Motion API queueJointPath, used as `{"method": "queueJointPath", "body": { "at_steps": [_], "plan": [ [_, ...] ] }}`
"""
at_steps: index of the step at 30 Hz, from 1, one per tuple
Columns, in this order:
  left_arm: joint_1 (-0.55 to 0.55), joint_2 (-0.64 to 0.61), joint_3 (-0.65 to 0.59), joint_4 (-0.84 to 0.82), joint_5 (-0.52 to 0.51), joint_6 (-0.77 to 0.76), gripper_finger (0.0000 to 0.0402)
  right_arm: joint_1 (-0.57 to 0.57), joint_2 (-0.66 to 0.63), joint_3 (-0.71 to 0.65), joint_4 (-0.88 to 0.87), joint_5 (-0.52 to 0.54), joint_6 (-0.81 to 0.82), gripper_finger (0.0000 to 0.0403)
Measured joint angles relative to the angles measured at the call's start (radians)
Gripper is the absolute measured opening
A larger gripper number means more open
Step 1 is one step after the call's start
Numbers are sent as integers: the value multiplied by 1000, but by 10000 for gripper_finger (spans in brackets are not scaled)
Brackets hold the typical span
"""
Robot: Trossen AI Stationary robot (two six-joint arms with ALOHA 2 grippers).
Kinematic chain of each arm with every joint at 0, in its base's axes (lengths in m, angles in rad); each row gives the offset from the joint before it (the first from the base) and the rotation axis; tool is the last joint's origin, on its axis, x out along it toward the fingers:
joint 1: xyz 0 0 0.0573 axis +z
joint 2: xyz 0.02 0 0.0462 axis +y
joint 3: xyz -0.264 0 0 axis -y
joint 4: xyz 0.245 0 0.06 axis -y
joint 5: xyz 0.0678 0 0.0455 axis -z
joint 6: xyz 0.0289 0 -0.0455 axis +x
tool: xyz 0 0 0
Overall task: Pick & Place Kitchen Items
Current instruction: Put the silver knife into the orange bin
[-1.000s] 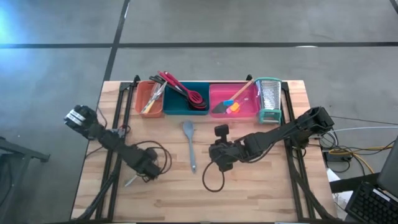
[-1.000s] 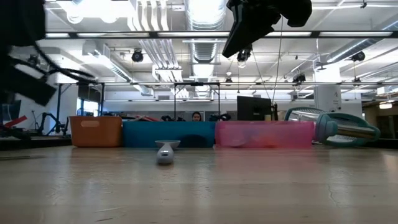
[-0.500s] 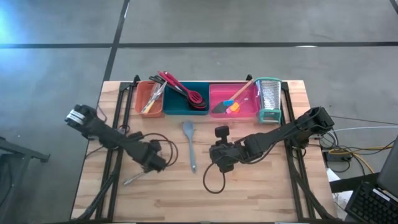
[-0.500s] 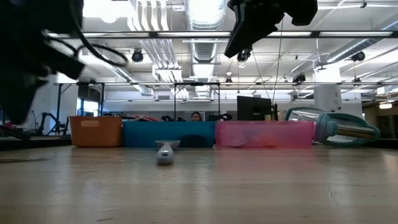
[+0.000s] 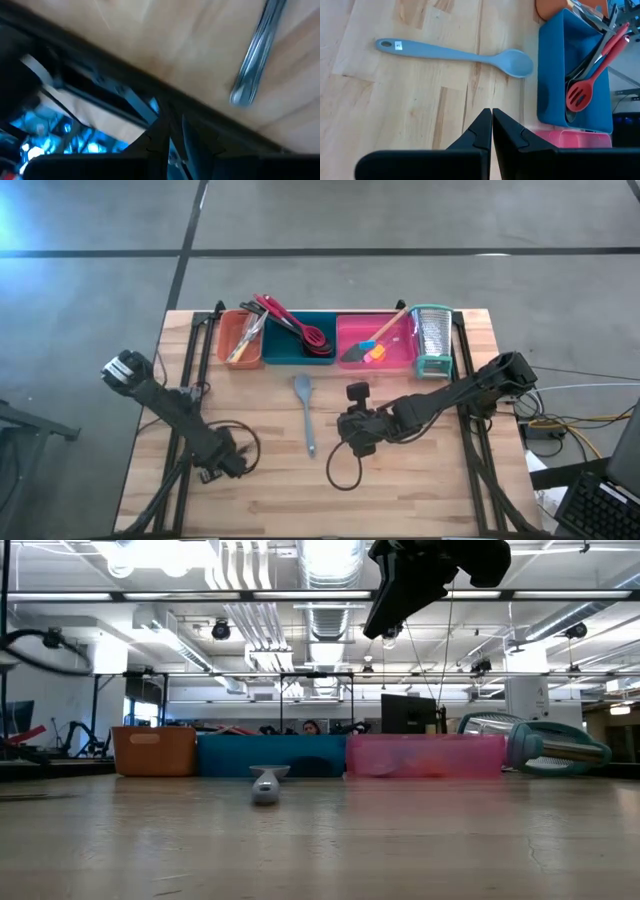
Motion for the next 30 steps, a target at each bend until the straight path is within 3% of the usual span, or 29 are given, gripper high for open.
{"method": "queueJointPath", "body": {
  "at_steps": [6, 11, 18, 22, 30],
  "plan": [
    [-47, 4, -73, 179, 173, -45, 58, 0, 0, 0, 1, 0, -1, 8],
    [-48, 4, -106, 350, 137, -71, 58, 0, 0, 0, 3, 1, -4, 8],
    [-48, 37, -174, 372, 161, -82, 58, 0, 0, 0, 3, 1, -4, 8],
    [-46, 66, -198, 463, 210, -56, 57, 0, 0, 0, 4, 1, -5, 8],
    [-23, 103, -164, 533, 235, 23, 57, -1, 0, 0, 16, 1, -8, 8]
  ]
}}
